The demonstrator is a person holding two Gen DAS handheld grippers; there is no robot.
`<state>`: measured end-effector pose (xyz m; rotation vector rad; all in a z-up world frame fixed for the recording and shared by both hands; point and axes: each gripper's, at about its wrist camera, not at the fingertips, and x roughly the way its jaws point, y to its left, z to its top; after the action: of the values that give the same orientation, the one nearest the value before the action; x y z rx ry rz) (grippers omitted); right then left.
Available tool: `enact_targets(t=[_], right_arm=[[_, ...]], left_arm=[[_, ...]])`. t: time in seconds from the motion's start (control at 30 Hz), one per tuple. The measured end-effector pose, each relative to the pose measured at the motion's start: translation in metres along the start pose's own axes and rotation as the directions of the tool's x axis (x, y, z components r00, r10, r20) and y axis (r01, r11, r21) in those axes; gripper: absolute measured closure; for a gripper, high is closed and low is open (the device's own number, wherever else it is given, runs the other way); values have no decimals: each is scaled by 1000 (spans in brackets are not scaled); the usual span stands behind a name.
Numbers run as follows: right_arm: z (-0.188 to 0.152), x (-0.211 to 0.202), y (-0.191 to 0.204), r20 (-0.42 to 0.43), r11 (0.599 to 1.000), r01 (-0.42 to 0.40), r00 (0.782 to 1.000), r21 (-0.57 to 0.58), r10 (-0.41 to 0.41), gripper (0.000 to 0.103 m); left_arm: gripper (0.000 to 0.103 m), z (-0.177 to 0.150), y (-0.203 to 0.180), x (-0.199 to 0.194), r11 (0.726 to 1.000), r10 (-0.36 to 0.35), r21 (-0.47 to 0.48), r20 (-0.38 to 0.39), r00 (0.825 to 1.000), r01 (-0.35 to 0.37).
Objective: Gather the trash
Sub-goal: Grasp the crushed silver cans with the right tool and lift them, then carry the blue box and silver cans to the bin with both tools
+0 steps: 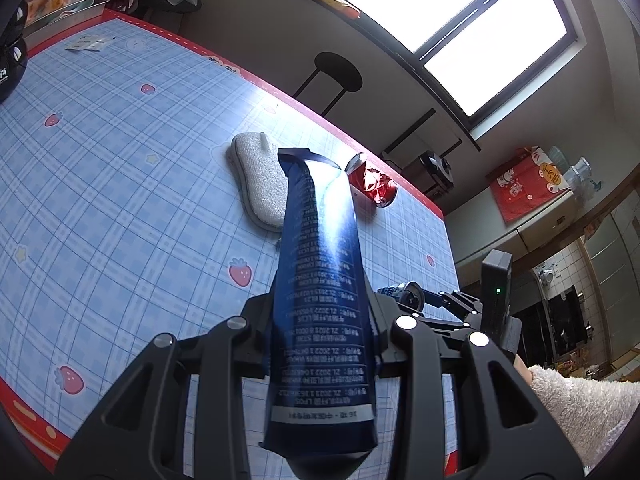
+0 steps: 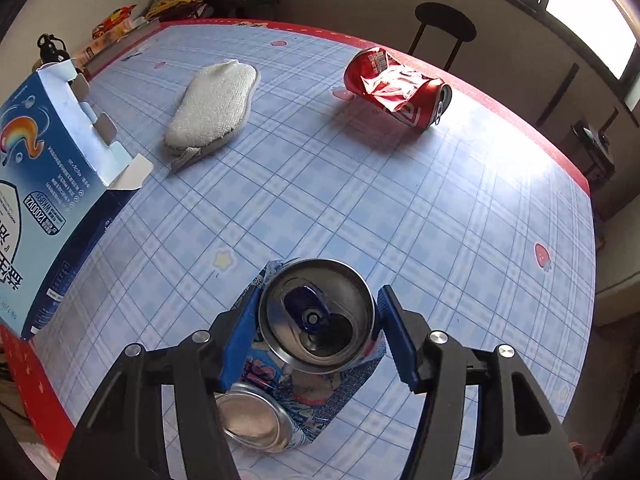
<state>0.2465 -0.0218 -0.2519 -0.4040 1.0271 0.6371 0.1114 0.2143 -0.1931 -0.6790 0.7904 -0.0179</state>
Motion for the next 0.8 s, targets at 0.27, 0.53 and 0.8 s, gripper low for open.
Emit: enact_targets(t=[0.27,0.53,0.8], right_arm=[[-50,-71,-32,158,980,-44,987,192,14,47],[-85,-108,-47,225,966,-38,974,255,-21,48],[-112,-157,-75,314,939,-10,943,344,-105,48]], left_arm=[[67,-1,-25,1,998,-20,61,-26,999,21],[67,-3,-59,7,991,-50,118,-53,997,56],[67,-7,-99,8,978,-70,192,-74,995,83]])
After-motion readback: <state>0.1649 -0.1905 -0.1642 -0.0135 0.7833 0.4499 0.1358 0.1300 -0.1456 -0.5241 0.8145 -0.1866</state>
